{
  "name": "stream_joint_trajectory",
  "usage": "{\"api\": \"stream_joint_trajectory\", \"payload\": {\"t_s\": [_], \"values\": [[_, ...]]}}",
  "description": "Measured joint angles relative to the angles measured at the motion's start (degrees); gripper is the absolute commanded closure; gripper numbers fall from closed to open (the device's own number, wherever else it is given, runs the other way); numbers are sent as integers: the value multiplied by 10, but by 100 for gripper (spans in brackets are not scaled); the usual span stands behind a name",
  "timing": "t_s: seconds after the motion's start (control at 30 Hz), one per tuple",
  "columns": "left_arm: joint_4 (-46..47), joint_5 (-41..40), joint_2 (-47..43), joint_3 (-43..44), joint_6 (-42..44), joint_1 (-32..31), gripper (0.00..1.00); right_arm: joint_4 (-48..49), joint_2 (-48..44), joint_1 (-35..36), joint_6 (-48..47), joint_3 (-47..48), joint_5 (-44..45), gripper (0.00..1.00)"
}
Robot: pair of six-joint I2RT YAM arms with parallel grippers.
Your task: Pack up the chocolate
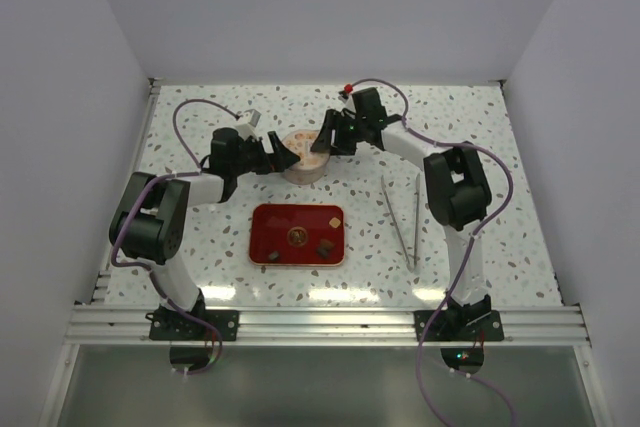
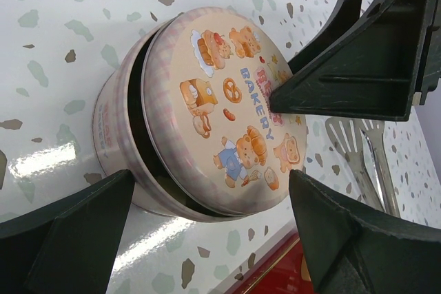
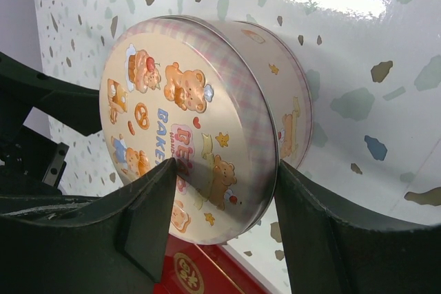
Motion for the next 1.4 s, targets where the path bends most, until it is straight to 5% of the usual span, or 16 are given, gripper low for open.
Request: {"api": "stream_joint_trajectory", "payload": {"t_s": [1.4], "values": [[0,-1,0,0,0,2,0,-18,2,10,-7,28,26,39]]}}
